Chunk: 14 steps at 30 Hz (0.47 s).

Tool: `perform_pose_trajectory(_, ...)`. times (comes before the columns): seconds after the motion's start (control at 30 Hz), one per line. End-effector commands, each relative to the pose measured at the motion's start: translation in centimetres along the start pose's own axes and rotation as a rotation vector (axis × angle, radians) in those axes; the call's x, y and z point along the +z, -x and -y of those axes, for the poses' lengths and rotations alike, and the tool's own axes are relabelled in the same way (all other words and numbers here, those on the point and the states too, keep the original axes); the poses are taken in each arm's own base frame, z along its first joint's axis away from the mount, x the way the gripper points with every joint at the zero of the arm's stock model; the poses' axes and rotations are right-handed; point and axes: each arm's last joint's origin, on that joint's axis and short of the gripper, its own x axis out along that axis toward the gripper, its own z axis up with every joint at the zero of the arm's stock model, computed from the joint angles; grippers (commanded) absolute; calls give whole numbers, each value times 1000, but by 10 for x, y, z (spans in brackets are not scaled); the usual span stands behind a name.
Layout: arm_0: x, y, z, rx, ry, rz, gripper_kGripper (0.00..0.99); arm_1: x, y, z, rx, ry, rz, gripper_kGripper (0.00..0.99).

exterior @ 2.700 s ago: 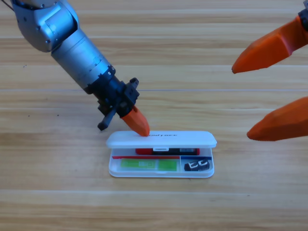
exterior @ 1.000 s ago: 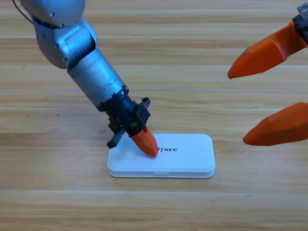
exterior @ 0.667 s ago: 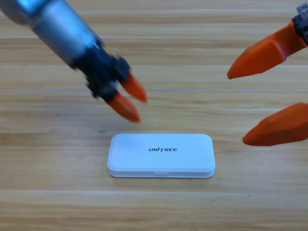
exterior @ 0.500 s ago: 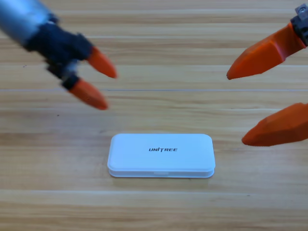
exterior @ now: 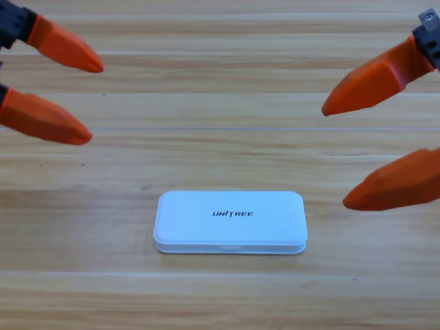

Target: Clean up eraser and pencils

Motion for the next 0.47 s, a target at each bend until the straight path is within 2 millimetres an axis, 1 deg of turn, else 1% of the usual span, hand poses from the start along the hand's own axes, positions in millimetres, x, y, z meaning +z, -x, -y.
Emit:
perform_pose_trajectory(0.03,14,-8,33,-104,-62,28,990,-3,-23,3,64,-17,-40,904)
perform_pose_trajectory(0.3,27,-22,52,-173,-126,25,990,-4,-23,3,63,-19,-41,904)
perform_pose_trajectory(0.47,29,-28,52,-178,-140,15,990,-4,-25,3,65,-20,-43,904)
